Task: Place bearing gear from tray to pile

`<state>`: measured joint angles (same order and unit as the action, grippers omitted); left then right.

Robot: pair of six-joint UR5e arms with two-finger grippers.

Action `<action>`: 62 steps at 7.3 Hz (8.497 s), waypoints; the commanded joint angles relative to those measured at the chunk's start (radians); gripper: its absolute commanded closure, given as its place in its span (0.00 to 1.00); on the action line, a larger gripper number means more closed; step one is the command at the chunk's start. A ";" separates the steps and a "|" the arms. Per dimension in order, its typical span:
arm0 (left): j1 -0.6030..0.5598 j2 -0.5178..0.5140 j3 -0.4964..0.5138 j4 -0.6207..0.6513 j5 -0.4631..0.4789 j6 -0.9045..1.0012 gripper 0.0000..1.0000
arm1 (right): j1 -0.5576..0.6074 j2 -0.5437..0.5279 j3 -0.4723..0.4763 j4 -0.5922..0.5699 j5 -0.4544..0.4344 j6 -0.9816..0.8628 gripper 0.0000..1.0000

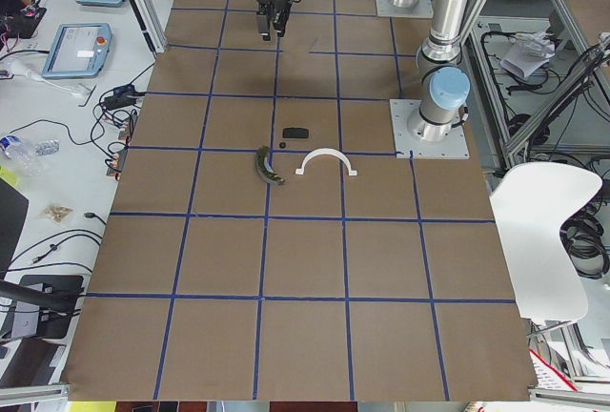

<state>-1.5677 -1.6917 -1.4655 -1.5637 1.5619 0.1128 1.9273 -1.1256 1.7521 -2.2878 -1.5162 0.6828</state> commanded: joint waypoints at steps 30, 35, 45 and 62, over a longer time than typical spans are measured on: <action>-0.382 -0.445 -0.205 0.587 -0.019 -0.512 0.32 | -0.372 -0.404 -0.284 0.777 -0.032 -0.784 0.00; -0.376 -0.436 -0.202 0.599 -0.025 -0.528 0.87 | -0.373 -0.425 -0.246 0.763 -0.029 -0.783 0.00; 0.229 -0.082 -0.587 0.572 0.021 0.262 0.95 | -0.373 -0.425 -0.246 0.763 -0.032 -0.801 0.00; 0.165 -0.043 -0.048 -0.061 0.040 0.103 0.00 | -0.373 -0.425 -0.244 0.765 -0.030 -0.801 0.00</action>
<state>-1.3096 -1.7448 -1.6855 -1.4200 1.6028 0.3549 1.5540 -1.5510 1.5079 -1.5237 -1.5462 -0.1169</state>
